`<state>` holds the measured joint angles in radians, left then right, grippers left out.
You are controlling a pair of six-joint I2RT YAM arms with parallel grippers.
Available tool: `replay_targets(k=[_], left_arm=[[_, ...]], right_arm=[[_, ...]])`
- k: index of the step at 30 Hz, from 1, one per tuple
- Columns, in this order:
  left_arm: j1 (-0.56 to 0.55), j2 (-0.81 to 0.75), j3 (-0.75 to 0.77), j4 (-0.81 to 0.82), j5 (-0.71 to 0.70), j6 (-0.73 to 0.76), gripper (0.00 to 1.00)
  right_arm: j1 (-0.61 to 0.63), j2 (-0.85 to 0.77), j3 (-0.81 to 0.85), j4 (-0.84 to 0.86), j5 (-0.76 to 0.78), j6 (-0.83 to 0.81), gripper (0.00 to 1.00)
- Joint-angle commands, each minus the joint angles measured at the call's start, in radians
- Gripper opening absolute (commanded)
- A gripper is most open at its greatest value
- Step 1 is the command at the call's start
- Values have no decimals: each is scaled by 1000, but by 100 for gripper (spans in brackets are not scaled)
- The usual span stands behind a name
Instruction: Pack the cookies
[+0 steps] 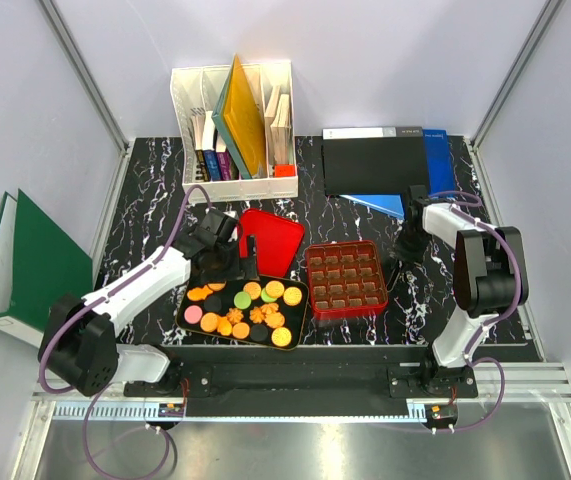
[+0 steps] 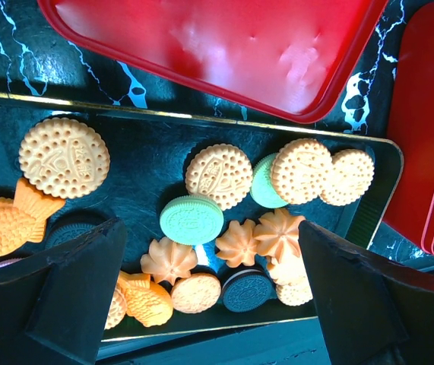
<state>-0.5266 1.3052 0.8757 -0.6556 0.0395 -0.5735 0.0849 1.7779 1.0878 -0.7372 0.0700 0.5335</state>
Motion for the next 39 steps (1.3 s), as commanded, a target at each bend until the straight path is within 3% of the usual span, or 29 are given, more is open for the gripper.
replay_targets(k=[1,8,13,14,18,22,24,26,31,36,39], left_arm=[[-6,-17,34,16,14,9,99],[-6,-20,40,11,3,6,99],[-7,-6,66,11,-4,4,99],[-7,-1,75,11,-6,6,99],[-6,3,92,4,-7,6,99],[-6,-3,95,5,-6,1,99],[-6,-3,103,7,-1,3,99],[-7,-4,114,8,-3,-2,99],[-7,-32,114,7,-6,-23,98],[-7,-105,79,-19,-70,-69,98],[-7,-184,57,-52,-140,-100,98]], right_arm=[[-5,3,-20,42,120,36,27],[-2,-271,27,-22,304,27,19],[-4,-400,93,-73,304,6,19],[-5,-416,98,-79,283,3,18],[-4,-483,89,-87,183,-26,0],[-4,-549,67,-64,-22,-102,0],[19,-558,79,-33,-240,-133,0],[74,-560,104,-25,-336,-165,0],[357,-461,283,-99,-283,-237,0],[562,-327,450,-265,-75,-288,4],[633,-282,466,-295,25,-271,0]])
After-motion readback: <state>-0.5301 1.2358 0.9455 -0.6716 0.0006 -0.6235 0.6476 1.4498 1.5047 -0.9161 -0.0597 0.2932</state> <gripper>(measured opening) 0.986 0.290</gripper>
